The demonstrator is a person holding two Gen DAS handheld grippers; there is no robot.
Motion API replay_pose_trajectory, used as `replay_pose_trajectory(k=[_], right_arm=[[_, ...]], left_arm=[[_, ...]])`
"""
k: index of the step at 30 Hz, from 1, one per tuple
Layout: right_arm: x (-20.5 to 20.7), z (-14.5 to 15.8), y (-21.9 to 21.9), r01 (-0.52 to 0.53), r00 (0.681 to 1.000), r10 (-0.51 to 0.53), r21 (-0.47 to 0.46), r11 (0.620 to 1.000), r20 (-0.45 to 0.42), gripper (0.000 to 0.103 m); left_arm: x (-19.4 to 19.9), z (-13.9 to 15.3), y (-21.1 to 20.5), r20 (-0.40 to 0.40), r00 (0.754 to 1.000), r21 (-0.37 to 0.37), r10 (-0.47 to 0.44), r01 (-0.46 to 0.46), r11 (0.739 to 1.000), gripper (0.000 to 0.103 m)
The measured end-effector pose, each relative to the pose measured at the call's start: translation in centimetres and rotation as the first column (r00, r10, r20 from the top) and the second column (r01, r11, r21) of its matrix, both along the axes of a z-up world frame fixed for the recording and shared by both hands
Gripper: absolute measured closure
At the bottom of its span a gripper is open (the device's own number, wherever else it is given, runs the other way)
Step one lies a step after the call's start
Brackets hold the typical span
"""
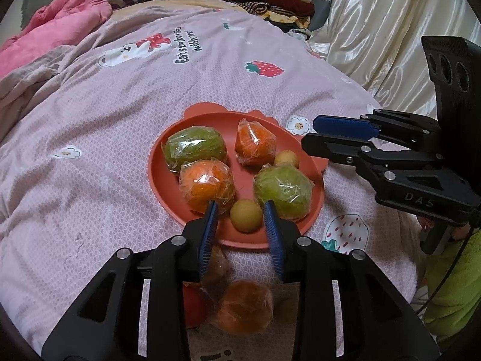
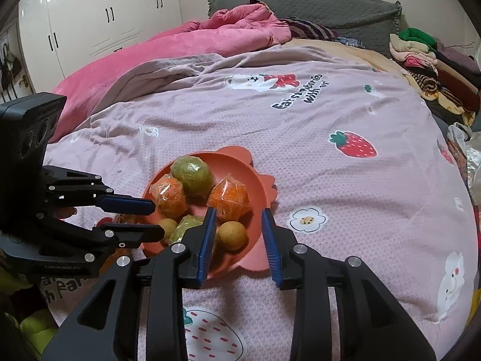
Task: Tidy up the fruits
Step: 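Lift both open tools away from the plate toward the remaining fruits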
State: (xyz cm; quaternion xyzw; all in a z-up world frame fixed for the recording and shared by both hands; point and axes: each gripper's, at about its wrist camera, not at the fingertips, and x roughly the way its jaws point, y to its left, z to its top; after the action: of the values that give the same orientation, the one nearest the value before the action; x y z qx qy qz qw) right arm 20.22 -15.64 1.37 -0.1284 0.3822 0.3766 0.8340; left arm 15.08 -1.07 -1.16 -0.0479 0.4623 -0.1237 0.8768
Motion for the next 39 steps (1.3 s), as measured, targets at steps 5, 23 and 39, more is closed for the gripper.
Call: replay_pose_trajectory(k=[5,23,39], right_arm=[[-0.3,0.3,-0.4,0.01,1.0,-0.01,0.007,1.0,0.006,0.067],[-2.5,2.1,-1.7,0.026,0.999,-0.027,0.049,0.998,0.026,0.05],[-5.2,3.4,-1.8,0.014,0.999,-0.017,0.066,0.998,0.041,0.037]], left_arm=[[-0.3,0.5,0.2,0.015,1.0,-0.008,0.008,-0.008,1.0,0.079],[-3.0,4.3,4.7,0.105,0.985,-0.038,0.133,-0.13,0.991,0.056],[-4.9,5.2,6.3,0.13,0.976,-0.023,0.175,-0.173,0.985,0.029]])
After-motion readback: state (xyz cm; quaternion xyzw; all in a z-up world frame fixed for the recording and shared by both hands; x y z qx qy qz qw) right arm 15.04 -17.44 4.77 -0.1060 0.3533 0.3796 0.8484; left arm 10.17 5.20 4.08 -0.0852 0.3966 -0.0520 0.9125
